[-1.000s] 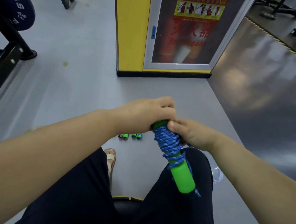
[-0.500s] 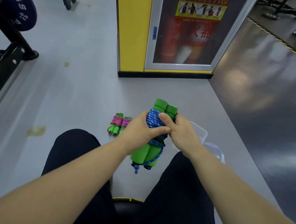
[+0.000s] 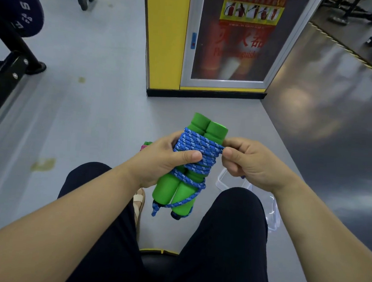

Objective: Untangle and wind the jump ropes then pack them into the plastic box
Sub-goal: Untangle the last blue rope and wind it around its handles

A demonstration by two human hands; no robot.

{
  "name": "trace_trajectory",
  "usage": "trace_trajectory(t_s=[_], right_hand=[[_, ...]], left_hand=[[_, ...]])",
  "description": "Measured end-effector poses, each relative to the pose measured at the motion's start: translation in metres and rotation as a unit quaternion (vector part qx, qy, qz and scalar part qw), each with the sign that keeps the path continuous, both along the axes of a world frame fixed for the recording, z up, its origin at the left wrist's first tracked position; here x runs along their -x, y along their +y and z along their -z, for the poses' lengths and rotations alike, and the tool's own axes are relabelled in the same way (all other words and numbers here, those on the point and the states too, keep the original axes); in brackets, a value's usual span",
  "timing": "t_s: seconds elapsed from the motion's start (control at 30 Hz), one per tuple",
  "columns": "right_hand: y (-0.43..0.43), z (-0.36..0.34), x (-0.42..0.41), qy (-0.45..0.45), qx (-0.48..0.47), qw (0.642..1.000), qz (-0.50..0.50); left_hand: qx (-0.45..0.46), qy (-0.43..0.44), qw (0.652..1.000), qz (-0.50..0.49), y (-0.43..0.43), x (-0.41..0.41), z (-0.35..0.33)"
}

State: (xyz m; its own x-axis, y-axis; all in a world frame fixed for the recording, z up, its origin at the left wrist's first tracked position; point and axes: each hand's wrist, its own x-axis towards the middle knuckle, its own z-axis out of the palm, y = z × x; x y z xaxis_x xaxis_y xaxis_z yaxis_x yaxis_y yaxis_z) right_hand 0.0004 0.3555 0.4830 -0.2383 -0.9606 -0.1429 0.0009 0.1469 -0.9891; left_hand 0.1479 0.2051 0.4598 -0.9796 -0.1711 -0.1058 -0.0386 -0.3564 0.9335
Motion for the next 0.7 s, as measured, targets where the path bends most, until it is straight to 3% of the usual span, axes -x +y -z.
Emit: trace_trajectory(t_s=[0.23, 0.53, 0.7], right_hand=[[-0.004, 0.001, -0.006, -0.093, 0.052, 0.994, 0.019], [-0.022, -0.013, -0.027, 0.100, 0.043, 0.992, 0.069], [-0.030, -0.014, -0.031, 0.036, 0.017, 0.996, 0.077]], left_hand=[[-0.101, 0.025, 0.992, 0.069, 0.010, 0.002, -0.005], [-0.090, 0.043, 0.989, 0.112, 0.012, 0.007, 0.002], [-0.117, 0.014, 0.989, 0.089, 0.009, 0.012, 0.009]])
